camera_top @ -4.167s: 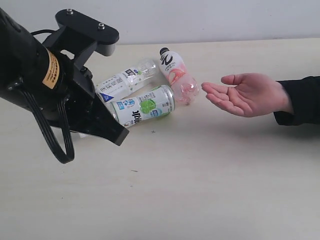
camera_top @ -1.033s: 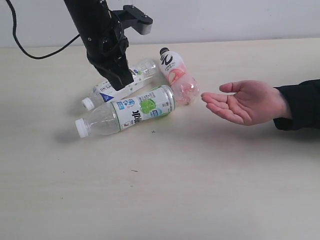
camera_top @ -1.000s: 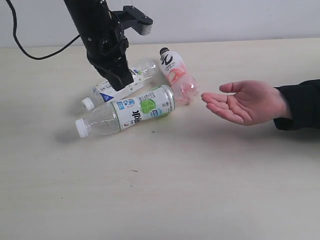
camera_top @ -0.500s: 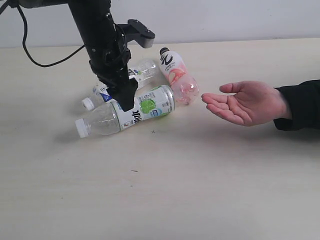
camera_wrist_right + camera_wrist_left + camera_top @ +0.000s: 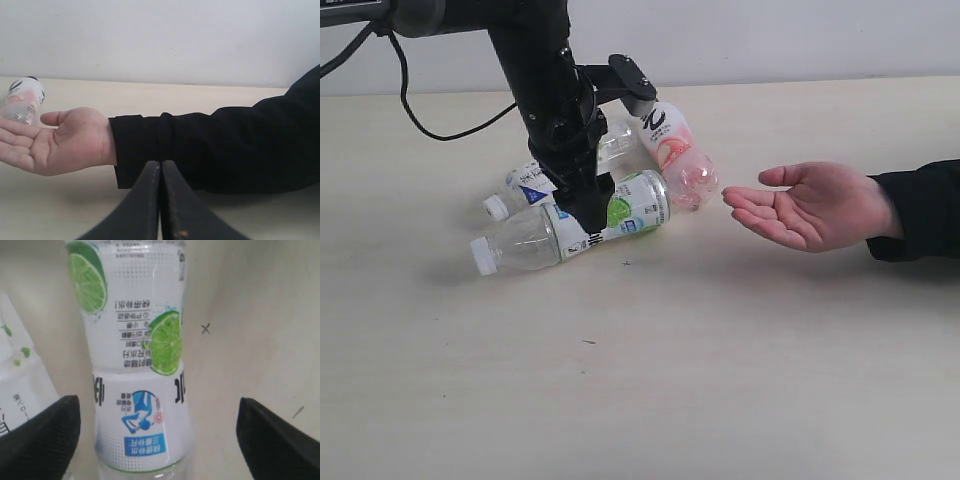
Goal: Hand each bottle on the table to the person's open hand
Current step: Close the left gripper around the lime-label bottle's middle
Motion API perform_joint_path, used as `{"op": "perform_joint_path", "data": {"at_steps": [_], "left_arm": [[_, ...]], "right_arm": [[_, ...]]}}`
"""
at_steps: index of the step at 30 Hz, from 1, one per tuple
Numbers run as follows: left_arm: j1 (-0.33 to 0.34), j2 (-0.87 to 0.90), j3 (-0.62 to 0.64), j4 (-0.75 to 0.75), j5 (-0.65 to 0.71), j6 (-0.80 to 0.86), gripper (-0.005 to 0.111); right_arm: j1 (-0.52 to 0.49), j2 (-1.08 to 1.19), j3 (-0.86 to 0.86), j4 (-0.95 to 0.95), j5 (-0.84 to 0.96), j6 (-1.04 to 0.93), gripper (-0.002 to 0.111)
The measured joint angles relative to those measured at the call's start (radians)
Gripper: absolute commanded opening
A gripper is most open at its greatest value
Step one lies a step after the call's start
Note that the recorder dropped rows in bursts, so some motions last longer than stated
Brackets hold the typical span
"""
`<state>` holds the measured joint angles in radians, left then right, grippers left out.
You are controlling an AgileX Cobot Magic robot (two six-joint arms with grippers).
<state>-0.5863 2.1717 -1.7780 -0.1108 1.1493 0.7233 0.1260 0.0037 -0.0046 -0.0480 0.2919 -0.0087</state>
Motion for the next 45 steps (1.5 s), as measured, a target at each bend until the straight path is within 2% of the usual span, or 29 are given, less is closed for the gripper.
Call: {"op": "perform_joint_path", "data": {"at_steps": [14, 45], "left_arm": [[0.0, 0.009, 0.022, 0.0, -0.083, 0.004, 0.081], [0.0, 0.084, 0.022, -0.006, -0.143, -0.019, 0.081]], "right_arm": [[0.0, 0.0, 0.0, 0.0, 0.0, 0.0, 0.0], [0.0, 0.0, 0.0, 0.0, 0.0, 0.0, 0.0]]}}
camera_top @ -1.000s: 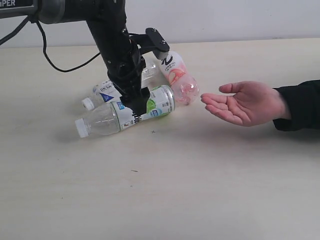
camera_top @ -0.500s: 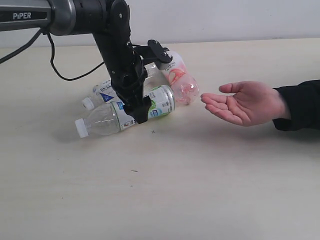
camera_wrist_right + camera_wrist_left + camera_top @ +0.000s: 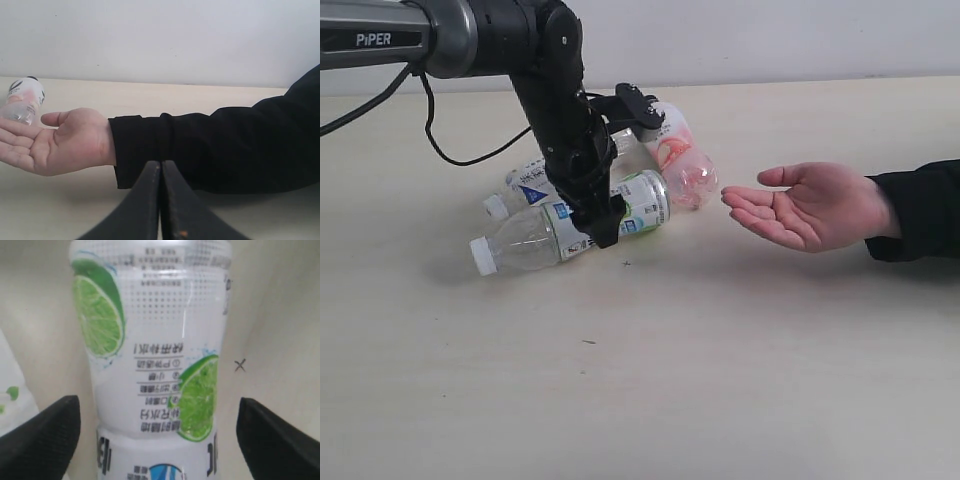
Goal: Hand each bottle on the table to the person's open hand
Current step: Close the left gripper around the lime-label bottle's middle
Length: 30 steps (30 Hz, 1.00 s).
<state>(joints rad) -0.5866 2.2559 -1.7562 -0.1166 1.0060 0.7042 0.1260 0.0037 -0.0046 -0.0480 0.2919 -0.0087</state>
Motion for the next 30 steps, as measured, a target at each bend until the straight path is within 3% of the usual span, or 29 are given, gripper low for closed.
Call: {"op": "perform_joint_path", "data": {"at_steps": [16, 20, 28, 30], "left_arm": [[0.0, 0.056, 0.002, -0.004, 0.036, -0.002, 0.078], [0.0, 0.056, 0.002, -0.004, 0.036, -0.002, 0.06], [0.0, 0.056, 0.002, -0.006, 0.044, -0.002, 0.001], [0.0, 0.056, 0.002, -0.009, 0.055, -0.004, 0.0]], "right_arm": [[0.0, 0.0, 0.0, 0.0, 0.0, 0.0, 0.0], [0.0, 0.0, 0.0, 0.0, 0.0, 0.0, 0.0], [0.0, 0.0, 0.0, 0.0, 0.0, 0.0, 0.0], [0.0, 0.0, 0.0, 0.0, 0.0, 0.0, 0.0]]}}
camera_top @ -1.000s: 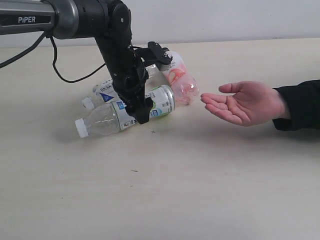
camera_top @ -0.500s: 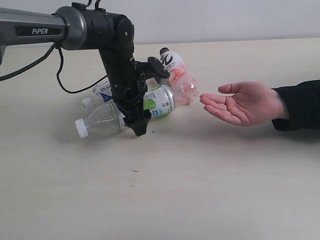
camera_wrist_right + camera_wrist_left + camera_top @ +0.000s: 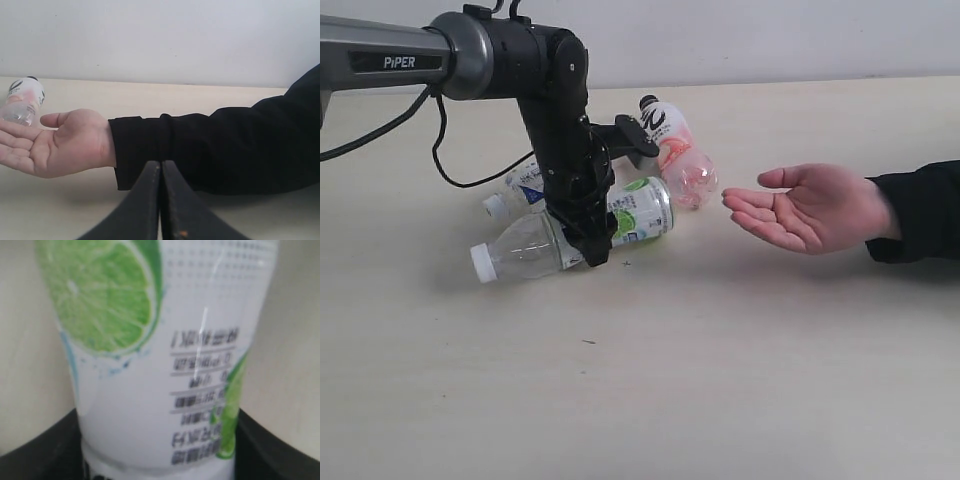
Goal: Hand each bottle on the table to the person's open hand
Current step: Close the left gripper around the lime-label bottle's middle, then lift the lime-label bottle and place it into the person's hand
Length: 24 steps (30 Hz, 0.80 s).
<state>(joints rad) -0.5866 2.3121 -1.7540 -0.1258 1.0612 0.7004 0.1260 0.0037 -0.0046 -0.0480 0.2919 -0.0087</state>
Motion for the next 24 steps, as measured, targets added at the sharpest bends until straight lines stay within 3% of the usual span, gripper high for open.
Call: {"op": "perform_joint_path", "data": {"at_steps": [20, 24], "left_arm": [[0.0, -0.095, 0.0, -0.025, 0.108, -0.192, 0.0], [0.0, -0.127, 0.0, -0.034, 0.145, -0.292, 0.0]], "right_arm": [[0.0, 0.0, 0.0, 0.0, 0.0, 0.0, 0.0], [0.0, 0.0, 0.0, 0.0, 0.0, 0.0, 0.0]]}}
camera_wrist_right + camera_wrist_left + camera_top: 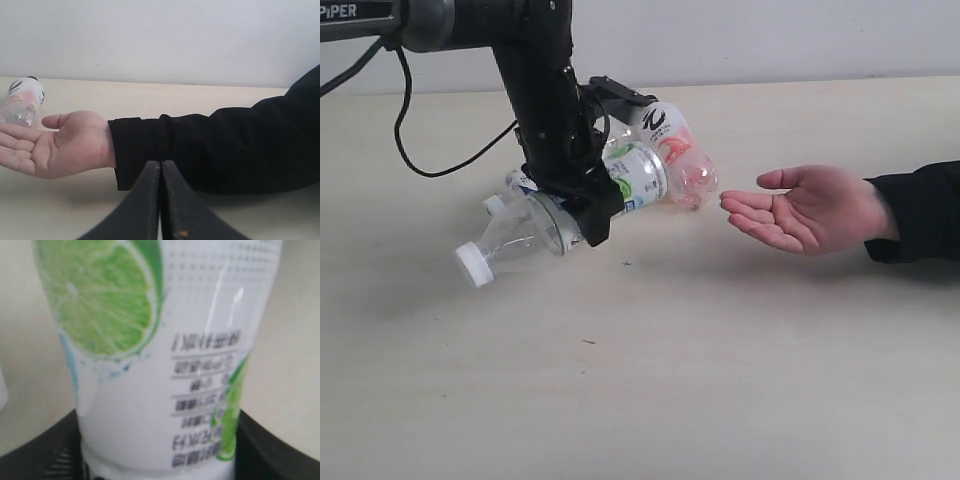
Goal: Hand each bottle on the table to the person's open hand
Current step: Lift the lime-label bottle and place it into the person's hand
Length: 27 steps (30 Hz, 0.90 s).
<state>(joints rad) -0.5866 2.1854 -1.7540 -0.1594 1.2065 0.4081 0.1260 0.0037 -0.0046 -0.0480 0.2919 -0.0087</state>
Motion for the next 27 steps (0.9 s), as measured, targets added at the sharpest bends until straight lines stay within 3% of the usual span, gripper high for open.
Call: {"op": "perform_joint_path", "data": {"at_steps": [7, 22, 27], "left_arm": [[-0.018, -0.046, 0.0, 0.0, 0.008, -0.192, 0.0], [-0.218, -0.159, 0.0, -0.033, -0.085, -0.705, 0.0], [-0.277, -0.159, 0.0, -0.088, -0.207, -0.803, 0.0]], "right_arm": [[0.0, 0.0, 0.0, 0.0, 0.0, 0.0, 0.0], [0.0, 0.0, 0.0, 0.0, 0.0, 0.0, 0.0], [0.0, 0.0, 0.0, 0.0, 0.0, 0.0, 0.0]]}}
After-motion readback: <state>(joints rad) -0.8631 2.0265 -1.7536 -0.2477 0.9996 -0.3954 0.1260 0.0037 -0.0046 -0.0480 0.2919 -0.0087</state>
